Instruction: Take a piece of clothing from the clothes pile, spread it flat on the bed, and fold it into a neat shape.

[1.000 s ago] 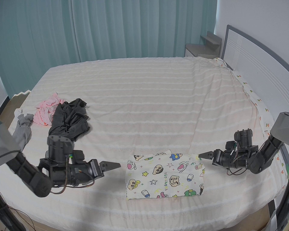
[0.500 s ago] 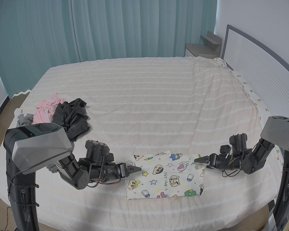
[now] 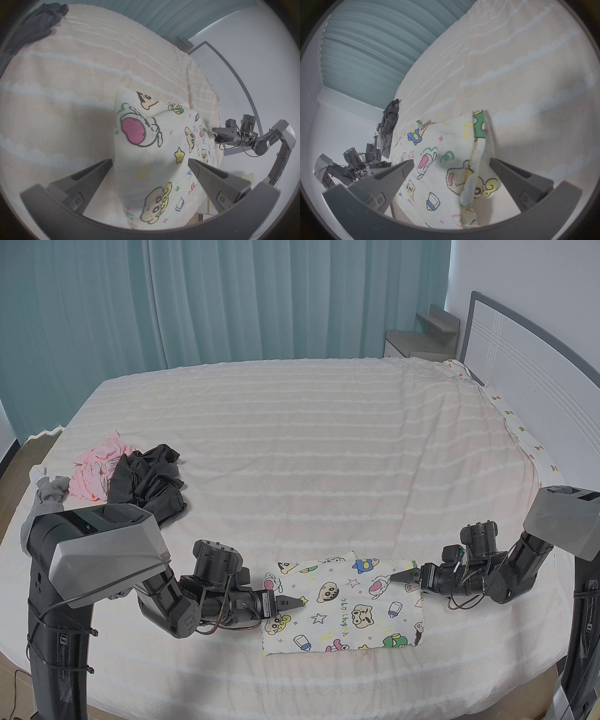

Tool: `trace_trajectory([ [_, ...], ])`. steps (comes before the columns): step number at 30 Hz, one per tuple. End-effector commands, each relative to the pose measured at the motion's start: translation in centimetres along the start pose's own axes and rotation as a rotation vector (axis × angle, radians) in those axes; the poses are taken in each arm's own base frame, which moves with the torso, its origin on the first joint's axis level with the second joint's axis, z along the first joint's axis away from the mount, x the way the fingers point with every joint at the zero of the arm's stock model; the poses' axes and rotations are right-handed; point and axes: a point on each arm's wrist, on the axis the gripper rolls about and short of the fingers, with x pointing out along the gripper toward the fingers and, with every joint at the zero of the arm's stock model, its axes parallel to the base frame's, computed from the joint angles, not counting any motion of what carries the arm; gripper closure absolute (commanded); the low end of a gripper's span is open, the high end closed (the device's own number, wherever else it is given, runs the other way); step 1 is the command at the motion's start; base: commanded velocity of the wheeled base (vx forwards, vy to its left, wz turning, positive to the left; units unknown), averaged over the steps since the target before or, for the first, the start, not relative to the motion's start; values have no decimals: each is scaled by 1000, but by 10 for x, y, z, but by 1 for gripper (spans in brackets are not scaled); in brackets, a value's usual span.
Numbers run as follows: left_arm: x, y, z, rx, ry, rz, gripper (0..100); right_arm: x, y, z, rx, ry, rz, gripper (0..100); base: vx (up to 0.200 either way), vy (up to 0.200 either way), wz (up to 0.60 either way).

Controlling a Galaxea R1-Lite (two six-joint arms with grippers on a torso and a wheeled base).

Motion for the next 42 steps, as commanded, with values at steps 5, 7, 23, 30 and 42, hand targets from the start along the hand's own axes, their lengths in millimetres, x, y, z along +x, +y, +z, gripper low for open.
trace_trajectory([
  [5, 11, -8, -4, 15, 15, -20, 0, 12, 10, -8, -22, 39, 24, 0, 0, 0, 0],
  [7, 11, -8, -4, 15, 13, -22, 0, 14, 13, -10, -27, 46, 28, 0, 0, 0, 0],
  [23, 10, -9, -4, 4, -6, -41, 0, 26, 34, -29, -70, 101, 61, 0, 0, 0, 0],
  [30, 10, -9, -4, 5, -7, -43, 0, 22, 38, -25, -70, 90, 69, 100, 0, 0, 0],
  [42, 7, -22, -2, -29, -20, -54, 0, 19, 45, -28, -76, 96, 82, 100, 0, 0, 0],
])
